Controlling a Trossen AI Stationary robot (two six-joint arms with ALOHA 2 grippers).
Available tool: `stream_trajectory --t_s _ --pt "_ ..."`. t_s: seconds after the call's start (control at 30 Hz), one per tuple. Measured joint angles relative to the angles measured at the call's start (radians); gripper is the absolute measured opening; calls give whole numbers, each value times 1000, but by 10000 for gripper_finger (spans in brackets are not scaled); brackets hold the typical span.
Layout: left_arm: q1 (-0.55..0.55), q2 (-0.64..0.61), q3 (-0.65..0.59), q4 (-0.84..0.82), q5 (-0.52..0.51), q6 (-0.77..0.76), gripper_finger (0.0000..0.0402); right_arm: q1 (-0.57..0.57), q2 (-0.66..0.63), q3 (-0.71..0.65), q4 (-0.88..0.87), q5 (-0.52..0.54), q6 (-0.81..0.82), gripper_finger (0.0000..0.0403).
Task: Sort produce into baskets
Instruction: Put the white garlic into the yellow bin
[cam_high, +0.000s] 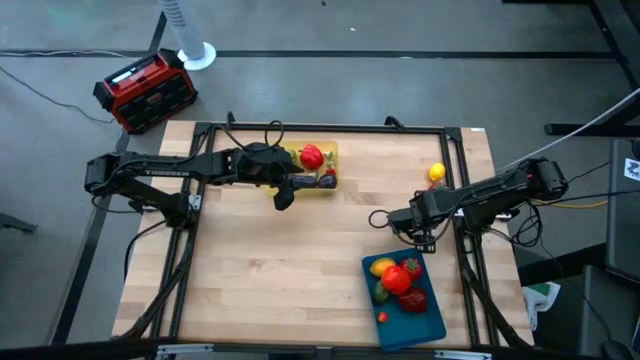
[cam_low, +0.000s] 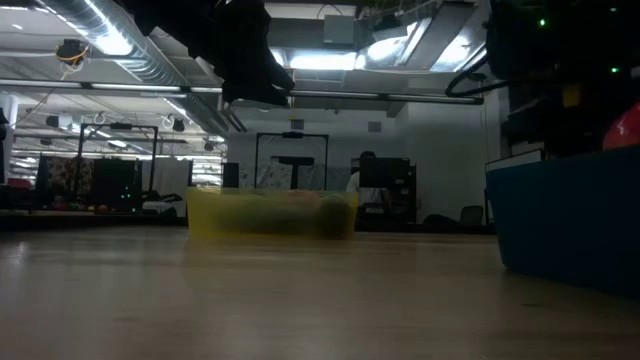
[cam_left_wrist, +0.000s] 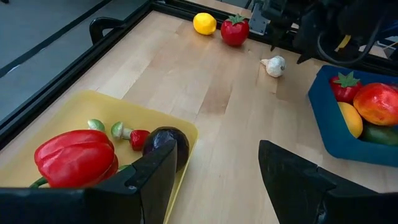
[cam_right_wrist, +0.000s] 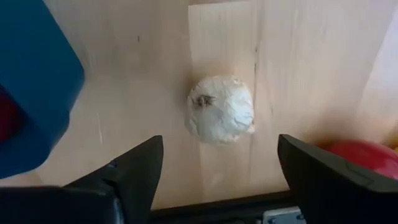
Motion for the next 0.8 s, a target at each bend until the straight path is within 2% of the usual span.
stream_trajectory --t_s 0.23,0.6,0.8 --pt "0 0 0 2 0 0 223 0 0 -62 53 16 -19 265" --pt "0 0 0 2 0 0 223 0 0 -90 132 37 -21 235" --pt "0 0 0 3 0 0 223 1 0 -90 131 38 -21 191"
